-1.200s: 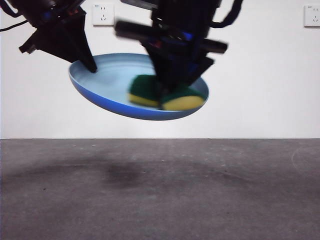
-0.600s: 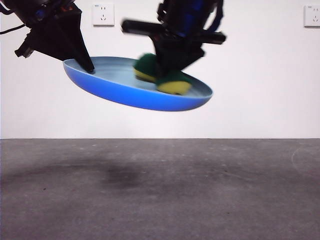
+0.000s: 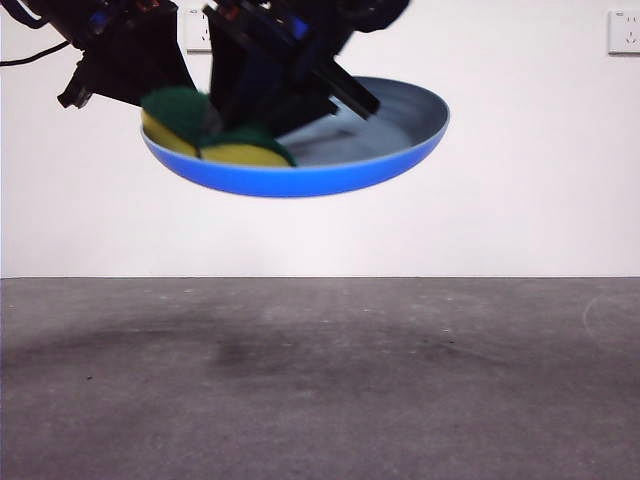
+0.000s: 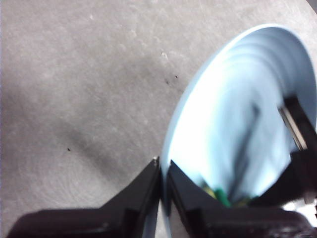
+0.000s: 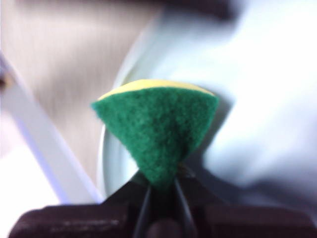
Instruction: Pick up the plate,pick up the cloth,clean the plate with the cloth
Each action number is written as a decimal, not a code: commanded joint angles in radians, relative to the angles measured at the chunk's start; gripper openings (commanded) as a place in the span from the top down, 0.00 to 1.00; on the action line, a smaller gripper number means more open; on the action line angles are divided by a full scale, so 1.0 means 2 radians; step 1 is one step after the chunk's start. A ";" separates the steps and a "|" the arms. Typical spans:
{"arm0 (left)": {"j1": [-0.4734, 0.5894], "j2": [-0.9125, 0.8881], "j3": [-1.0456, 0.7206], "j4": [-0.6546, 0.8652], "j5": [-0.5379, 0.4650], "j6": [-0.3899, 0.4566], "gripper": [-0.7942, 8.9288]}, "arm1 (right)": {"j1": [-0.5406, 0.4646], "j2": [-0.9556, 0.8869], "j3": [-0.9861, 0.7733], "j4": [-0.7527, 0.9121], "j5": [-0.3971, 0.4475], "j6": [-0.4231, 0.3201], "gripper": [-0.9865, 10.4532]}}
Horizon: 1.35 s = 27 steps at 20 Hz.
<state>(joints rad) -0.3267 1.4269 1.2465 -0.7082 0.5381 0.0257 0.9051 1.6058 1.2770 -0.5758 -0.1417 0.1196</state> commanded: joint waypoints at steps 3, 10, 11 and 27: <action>0.008 -0.002 0.001 -0.003 0.012 -0.010 0.93 | -0.005 0.008 -0.005 -0.121 0.140 -0.020 0.92; 0.006 -0.002 0.001 -0.050 -0.050 0.029 0.93 | -0.019 0.005 -0.005 -0.028 0.380 -0.030 0.92; 0.006 -0.002 0.001 -0.050 -0.050 0.029 0.93 | -0.022 0.005 -0.005 -0.003 0.362 -0.031 0.92; 0.008 0.025 0.001 -0.020 -0.166 0.040 0.93 | -0.030 -0.040 -0.005 0.092 0.159 -0.017 0.92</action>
<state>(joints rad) -0.3107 1.4555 1.2476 -0.7563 0.2104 0.0906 0.8452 1.5375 1.2766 -0.3939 0.1711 0.0742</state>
